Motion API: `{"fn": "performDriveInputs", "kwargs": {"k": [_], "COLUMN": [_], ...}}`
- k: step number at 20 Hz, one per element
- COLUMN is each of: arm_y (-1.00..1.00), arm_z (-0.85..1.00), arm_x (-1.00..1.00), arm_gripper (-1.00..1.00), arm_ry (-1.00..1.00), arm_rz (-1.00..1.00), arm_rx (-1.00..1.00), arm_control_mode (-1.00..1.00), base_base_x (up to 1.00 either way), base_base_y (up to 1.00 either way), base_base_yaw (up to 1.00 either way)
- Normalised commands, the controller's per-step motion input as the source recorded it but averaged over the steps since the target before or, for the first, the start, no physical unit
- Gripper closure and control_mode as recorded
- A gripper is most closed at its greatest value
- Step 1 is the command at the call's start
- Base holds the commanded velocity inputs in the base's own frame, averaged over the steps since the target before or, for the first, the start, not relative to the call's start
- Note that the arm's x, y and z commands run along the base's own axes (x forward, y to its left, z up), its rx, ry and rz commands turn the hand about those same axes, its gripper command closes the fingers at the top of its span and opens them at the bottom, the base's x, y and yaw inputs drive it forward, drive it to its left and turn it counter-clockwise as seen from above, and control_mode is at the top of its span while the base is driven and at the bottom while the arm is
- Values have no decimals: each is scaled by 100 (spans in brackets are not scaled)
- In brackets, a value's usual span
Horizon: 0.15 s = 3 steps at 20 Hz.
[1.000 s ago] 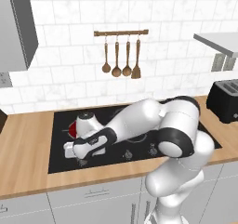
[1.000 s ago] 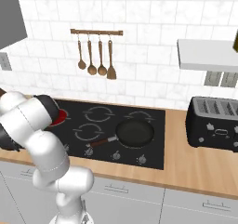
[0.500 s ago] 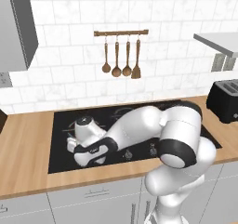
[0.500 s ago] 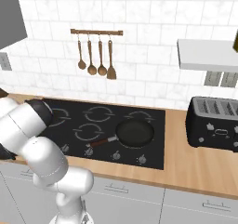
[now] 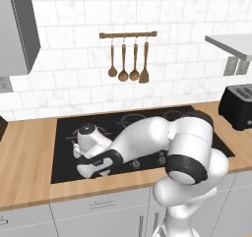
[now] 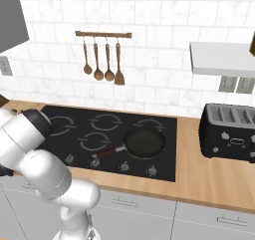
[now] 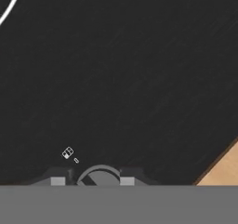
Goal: Turn off the front left burner of the stove.
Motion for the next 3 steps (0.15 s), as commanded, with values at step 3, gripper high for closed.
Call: {"fn": "performDriveInputs", "kwargs": {"k": [3], "arm_y": [0], "arm_z": [0], "arm_x": [0], "arm_gripper": [100], "arm_ry": [0], "arm_rz": [0], "arm_rx": [0], "arm_control_mode": [-100], "base_base_x": [0], "base_base_y": [0], "base_base_yaw": [0]}}
